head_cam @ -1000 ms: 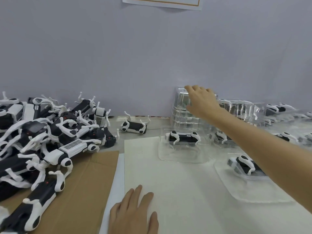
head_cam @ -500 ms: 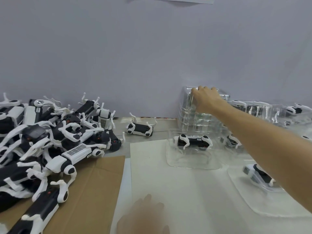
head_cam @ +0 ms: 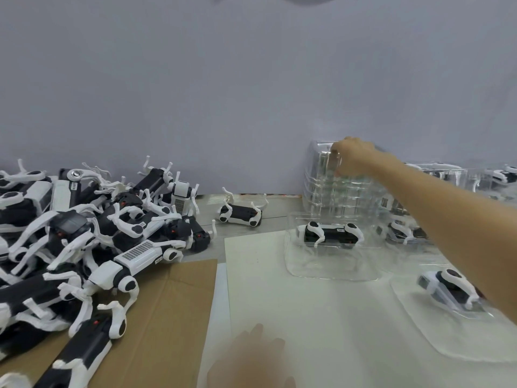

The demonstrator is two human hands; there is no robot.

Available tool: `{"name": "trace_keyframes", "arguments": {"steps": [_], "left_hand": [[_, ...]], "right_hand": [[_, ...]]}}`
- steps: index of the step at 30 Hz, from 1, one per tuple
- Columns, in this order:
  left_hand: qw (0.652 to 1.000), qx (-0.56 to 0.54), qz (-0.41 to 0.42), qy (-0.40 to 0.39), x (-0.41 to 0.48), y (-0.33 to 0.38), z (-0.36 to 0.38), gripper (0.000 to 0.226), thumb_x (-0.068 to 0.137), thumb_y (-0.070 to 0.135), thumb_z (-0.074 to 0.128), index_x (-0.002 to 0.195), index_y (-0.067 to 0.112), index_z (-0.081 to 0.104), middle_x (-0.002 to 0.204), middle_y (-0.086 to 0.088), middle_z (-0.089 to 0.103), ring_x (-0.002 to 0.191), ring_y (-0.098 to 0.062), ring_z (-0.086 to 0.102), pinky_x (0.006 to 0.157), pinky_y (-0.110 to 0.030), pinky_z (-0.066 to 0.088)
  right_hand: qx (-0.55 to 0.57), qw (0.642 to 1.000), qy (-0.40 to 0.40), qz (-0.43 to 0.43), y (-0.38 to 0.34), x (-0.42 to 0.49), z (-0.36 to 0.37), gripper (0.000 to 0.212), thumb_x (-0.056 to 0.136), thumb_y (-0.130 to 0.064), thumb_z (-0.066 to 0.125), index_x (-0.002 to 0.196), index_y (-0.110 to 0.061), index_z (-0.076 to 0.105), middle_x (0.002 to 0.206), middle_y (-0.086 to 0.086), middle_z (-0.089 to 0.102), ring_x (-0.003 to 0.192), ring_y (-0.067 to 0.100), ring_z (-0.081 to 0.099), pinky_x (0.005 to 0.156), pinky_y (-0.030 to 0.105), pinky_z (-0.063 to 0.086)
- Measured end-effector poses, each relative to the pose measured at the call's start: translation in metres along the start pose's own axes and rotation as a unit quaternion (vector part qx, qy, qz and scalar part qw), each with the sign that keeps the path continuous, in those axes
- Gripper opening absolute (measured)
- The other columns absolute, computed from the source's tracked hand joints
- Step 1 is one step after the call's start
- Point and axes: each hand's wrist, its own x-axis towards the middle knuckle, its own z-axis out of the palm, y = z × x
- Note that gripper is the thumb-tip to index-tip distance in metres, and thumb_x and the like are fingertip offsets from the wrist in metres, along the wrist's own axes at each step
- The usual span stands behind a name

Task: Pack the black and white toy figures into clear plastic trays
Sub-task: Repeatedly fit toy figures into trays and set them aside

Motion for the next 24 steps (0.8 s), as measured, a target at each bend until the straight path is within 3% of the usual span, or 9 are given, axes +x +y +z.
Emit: {"name": "trace_keyframes", "arguments": {"steps": [6,8,10,12,14,19,24], "left_hand": [[0.998,0.012,0.04,0.054,0.001,0.001,-0.005,0.046,0.062,0.053,0.037,0.052,0.028,0.073,0.074,0.002,0.076,0.063,-0.017,0.074,0.062,-0.029,0.028],[0.996,0.019,0.043,0.07,0.003,0.001,-0.005,0.066,0.087,0.053,0.024,0.051,0.027,0.073,0.074,0.002,0.076,0.063,-0.017,0.074,0.062,-0.029,0.029],[0.996,0.017,0.021,0.083,0.003,0.002,-0.006,0.083,0.094,0.056,0.008,0.05,0.027,0.073,0.074,0.002,0.076,0.063,-0.017,0.074,0.062,-0.03,0.029],[0.997,0.014,0.025,0.069,0.003,0.002,-0.006,0.066,0.087,0.052,0.024,0.051,0.027,0.073,0.074,0.003,0.076,0.064,-0.017,0.074,0.063,-0.03,0.028],[0.999,0.011,0.019,0.043,0.003,0.003,-0.007,0.047,0.061,0.054,0.036,0.051,0.028,0.073,0.074,0.003,0.076,0.064,-0.017,0.074,0.063,-0.03,0.027],[0.999,-0.015,-0.004,0.033,0.001,0.002,0.0,0.045,0.051,0.054,0.036,0.053,0.028,0.073,0.077,0.003,0.076,0.066,-0.018,0.074,0.063,-0.03,0.026],[1.0,0.0,-0.001,0.014,0.001,-0.002,0.003,0.049,0.05,0.052,0.035,0.058,0.026,0.076,0.08,0.001,0.077,0.067,-0.019,0.074,0.062,-0.03,0.023]], "right_hand": [[-0.037,0.997,-0.039,-0.055,0.005,0.009,-0.011,0.018,0.086,-0.01,0.066,0.104,-0.009,0.062,0.104,0.012,0.063,0.094,0.032,0.062,0.08,0.044,0.055],[-0.034,0.997,-0.032,-0.067,0.007,0.01,-0.011,0.018,0.086,-0.011,0.067,0.103,-0.011,0.06,0.102,0.012,0.063,0.091,0.032,0.061,0.075,0.041,0.053],[-0.035,0.996,-0.029,-0.074,0.008,0.01,-0.01,0.017,0.086,-0.008,0.065,0.101,-0.013,0.058,0.101,0.01,0.062,0.089,0.031,0.061,0.073,0.041,0.053],[-0.03,0.997,-0.029,-0.072,0.01,0.009,-0.008,0.02,0.086,-0.005,0.064,0.099,-0.017,0.056,0.1,0.007,0.06,0.088,0.03,0.06,0.074,0.044,0.055],[-0.028,0.997,-0.027,-0.072,0.011,0.008,-0.007,0.022,0.085,-0.003,0.062,0.1,-0.018,0.055,0.097,0.005,0.058,0.086,0.03,0.06,0.076,0.047,0.055],[-0.016,0.995,0.002,-0.095,0.004,0.006,-0.007,0.02,0.086,-0.002,0.058,0.094,-0.019,0.051,0.099,0.009,0.061,0.085,0.033,0.06,0.073,0.047,0.053],[-0.006,0.993,0.048,-0.111,-0.02,0.011,-0.011,0.025,0.085,-0.001,0.055,0.107,-0.013,0.058,0.102,0.015,0.063,0.087,0.037,0.059,0.062,0.037,0.042]]}}
